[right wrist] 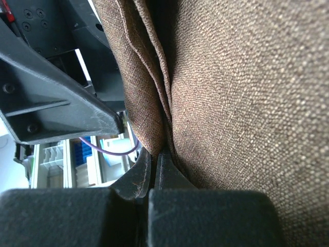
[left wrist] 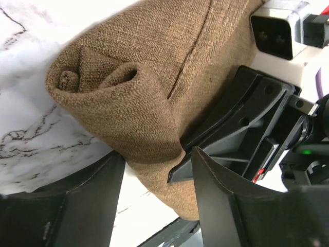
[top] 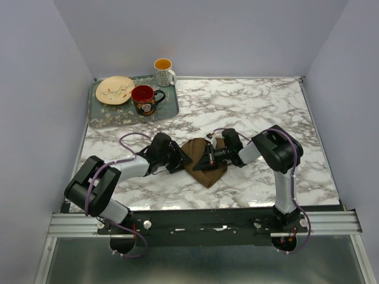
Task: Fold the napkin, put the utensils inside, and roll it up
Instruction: Roll the napkin with the utensil
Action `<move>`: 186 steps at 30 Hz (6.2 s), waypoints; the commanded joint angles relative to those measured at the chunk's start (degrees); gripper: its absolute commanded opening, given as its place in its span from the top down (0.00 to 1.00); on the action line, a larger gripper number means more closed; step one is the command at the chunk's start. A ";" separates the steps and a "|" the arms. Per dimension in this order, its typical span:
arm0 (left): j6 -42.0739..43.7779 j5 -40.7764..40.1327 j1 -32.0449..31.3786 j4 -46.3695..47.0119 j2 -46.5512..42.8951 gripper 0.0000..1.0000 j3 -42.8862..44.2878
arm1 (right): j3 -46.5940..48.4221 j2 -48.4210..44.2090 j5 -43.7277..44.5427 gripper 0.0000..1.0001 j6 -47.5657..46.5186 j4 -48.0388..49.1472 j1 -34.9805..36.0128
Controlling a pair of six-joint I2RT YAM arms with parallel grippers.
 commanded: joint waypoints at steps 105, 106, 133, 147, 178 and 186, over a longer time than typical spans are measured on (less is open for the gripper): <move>0.94 -4.00 -3.04 -14.22 6.77 0.85 5.52 | 12.02 -10.32 80.32 0.51 -33.35 -58.16 29.84; 0.85 -3.92 -2.95 -14.22 6.68 0.85 5.52 | 11.94 -10.23 80.68 0.52 -32.47 -58.16 29.84; 4.36 -4.16 -1.72 -12.36 1.50 0.50 4.63 | 11.76 -12.25 79.02 0.99 -32.10 -56.67 29.40; 15.26 -7.43 5.05 -22.03 -11.07 0.28 6.75 | 8.42 -15.07 42.49 0.99 -32.37 -47.71 13.59; 5.42 -6.46 -3.56 -13.43 -1.84 0.24 6.06 | -0.29 -6.16 9.63 0.99 -20.49 -24.04 1.62; 7.00 -9.44 -3.48 -15.17 -4.66 0.26 5.96 | 2.79 -15.59 19.42 0.99 -22.96 -36.62 3.20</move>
